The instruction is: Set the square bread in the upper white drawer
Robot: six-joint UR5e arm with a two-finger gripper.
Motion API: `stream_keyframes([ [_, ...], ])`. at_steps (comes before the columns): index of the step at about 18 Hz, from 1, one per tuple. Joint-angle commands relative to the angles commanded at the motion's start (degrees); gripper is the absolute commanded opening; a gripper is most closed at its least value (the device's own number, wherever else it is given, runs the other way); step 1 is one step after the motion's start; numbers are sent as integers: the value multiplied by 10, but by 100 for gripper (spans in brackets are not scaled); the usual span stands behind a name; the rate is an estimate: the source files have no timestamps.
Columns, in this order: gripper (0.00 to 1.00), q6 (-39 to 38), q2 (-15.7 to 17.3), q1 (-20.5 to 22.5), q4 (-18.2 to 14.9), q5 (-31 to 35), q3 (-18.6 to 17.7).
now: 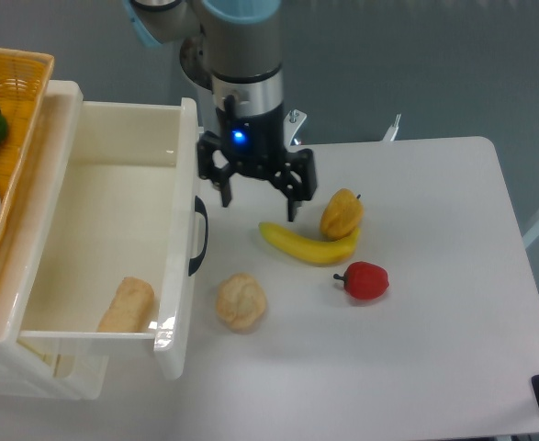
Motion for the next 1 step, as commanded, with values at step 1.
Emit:
stream_keyframes([
  [1, 100, 2, -4, 2, 0, 9, -3],
])
